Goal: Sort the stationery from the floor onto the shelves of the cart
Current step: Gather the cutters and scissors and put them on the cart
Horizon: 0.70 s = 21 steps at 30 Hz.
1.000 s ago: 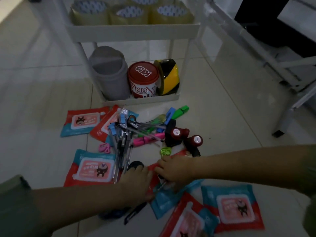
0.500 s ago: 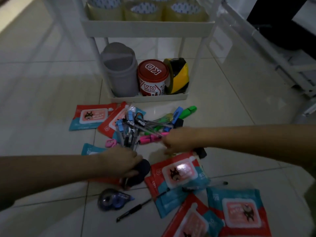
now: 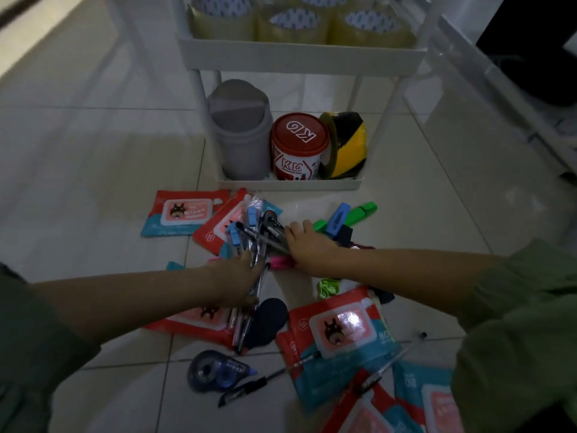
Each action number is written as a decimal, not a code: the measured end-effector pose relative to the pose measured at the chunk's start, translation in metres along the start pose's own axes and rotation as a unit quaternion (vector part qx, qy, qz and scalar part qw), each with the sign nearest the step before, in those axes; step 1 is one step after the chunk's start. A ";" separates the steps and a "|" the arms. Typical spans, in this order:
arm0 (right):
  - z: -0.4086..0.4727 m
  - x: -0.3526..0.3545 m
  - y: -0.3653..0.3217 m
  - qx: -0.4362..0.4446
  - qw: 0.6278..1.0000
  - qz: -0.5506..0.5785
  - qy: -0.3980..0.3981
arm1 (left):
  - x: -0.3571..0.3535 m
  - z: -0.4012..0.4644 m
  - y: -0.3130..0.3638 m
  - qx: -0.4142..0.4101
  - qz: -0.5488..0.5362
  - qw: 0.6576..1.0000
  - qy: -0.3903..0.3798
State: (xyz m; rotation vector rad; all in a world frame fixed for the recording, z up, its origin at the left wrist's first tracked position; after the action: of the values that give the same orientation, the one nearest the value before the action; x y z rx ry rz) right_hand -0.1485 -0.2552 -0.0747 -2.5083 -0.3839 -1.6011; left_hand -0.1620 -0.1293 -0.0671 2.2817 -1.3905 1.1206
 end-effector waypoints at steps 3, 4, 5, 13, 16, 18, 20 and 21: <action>-0.004 -0.003 0.003 -0.032 0.998 0.056 -0.026 | 0.000 0.008 -0.004 0.014 -0.020 1.000 0.019; -0.007 -0.004 0.003 -0.034 0.996 0.069 -0.035 | 0.000 0.009 -0.005 0.013 -0.014 1.000 0.018; -0.009 -0.005 0.003 -0.031 0.996 0.069 -0.038 | 0.000 0.010 -0.006 0.014 -0.005 1.000 0.017; -0.033 -0.024 -0.011 0.035 0.987 0.046 -0.151 | 0.011 0.006 -0.015 0.071 0.004 0.969 0.236; -0.022 -0.013 -0.003 0.035 0.971 0.089 -0.220 | 0.008 0.007 -0.011 0.028 0.044 0.956 0.288; -0.010 -0.003 0.006 0.003 0.965 0.151 -0.217 | 0.008 0.012 -0.004 0.013 0.075 0.954 0.289; 0.001 0.012 0.018 -0.012 0.978 0.150 -0.143 | 0.015 0.011 0.000 0.006 0.089 0.950 0.298; 0.006 0.019 0.024 -0.019 0.983 0.144 -0.109 | 0.013 0.014 0.002 -0.007 0.093 0.956 0.277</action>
State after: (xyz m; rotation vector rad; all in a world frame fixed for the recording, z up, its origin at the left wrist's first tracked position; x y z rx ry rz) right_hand -0.1294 -0.2738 -0.0596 -2.6279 -0.0086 -1.2439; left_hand -0.1533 -0.1463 -0.0678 1.6492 -1.3764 1.6391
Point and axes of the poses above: each hand's wrist, its own z-axis towards the middle knuckle, its own x-axis out of the back of the hand, y = z × x, the point moved 4 cm from there along z, towards the middle knuckle, and after that the axes turned 8 degrees about z, right-handed, at the moved point
